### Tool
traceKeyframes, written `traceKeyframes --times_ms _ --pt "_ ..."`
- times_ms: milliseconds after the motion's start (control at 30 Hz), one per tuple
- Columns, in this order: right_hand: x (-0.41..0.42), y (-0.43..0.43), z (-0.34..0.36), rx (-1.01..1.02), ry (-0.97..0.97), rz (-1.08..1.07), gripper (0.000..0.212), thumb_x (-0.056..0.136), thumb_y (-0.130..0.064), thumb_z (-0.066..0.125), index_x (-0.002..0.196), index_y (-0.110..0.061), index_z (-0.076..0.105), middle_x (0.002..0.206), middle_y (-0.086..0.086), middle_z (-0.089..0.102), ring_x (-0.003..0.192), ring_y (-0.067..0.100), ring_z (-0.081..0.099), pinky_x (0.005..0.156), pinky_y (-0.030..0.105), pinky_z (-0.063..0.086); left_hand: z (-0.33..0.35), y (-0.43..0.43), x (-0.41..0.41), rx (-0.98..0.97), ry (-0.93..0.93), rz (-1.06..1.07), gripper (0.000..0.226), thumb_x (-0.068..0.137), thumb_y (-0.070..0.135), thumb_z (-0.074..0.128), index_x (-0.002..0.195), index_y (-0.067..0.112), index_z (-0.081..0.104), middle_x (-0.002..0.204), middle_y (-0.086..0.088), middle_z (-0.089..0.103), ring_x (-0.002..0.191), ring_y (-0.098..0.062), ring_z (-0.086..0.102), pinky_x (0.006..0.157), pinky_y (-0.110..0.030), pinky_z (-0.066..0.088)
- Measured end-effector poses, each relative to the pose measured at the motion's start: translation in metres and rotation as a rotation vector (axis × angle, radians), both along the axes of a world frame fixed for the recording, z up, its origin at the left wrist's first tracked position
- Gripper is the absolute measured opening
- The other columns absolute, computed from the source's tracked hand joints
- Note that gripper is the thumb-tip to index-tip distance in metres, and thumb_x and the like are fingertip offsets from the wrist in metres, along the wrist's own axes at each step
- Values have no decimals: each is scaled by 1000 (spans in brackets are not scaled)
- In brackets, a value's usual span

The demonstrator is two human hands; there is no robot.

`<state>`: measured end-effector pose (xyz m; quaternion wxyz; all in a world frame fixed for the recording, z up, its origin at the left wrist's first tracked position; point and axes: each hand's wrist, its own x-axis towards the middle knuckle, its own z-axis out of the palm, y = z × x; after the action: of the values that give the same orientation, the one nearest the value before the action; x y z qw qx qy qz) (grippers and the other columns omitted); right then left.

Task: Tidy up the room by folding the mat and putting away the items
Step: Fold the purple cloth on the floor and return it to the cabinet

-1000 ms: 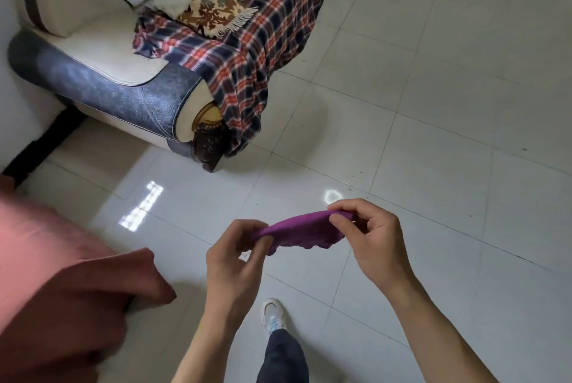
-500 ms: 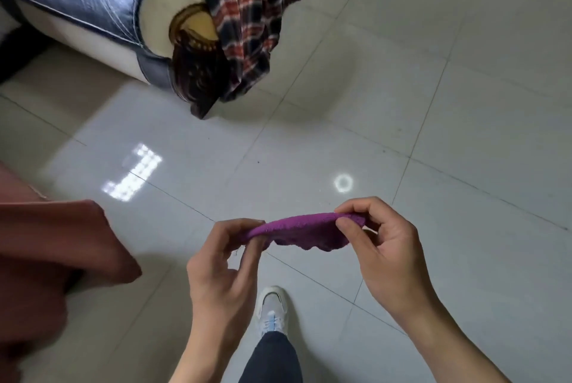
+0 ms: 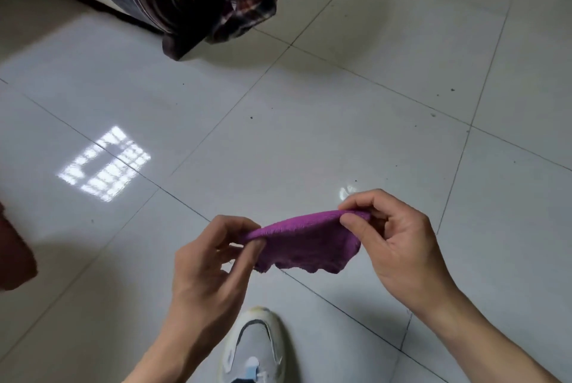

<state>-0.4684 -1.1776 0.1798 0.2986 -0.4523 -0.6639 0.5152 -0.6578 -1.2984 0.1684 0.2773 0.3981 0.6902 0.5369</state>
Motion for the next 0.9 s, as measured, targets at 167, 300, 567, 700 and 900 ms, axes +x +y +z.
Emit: traceKeyframes --times_ms 167,300,567,700,900 --pt "17 3 -45 -63 15 -16 25 88 -8 72 100 -29 78 82 3 77 76 28 70 76 31 57 -45 3 10 27 -57 -17 28 88 -1 71 84 26 67 72 -3 69 58 -25 67 57 -23 52" --pt "37 2 -64 -156 -34 47 24 88 -3 71 87 -25 81 83 6 77 79 34 70 79 44 58 -64 -7 21 -14 -153 -101 11 84 10 67 85 21 68 73 -6 68 58 -28 65 56 -41 57" --pt "51 13 -88 -240 -176 145 15 89 -3 70 83 -16 76 78 19 69 64 16 64 65 31 58 -96 5 22 -192 -150 -202 28 89 -4 68 79 22 68 75 -6 69 65 -19 66 60 -30 56" --pt "42 36 -114 -146 -232 81 15 88 -6 73 85 -20 77 74 7 72 64 14 62 70 33 54 -111 34 16 -259 -49 -197 22 89 -3 68 82 18 66 74 1 71 68 -17 69 60 -22 54" --pt "29 69 -142 -7 -326 62 16 88 -6 71 87 -22 76 77 -4 73 75 20 67 79 36 55 -136 84 2 -288 127 -246 24 86 1 68 82 24 65 77 10 68 75 -9 66 68 -20 56"
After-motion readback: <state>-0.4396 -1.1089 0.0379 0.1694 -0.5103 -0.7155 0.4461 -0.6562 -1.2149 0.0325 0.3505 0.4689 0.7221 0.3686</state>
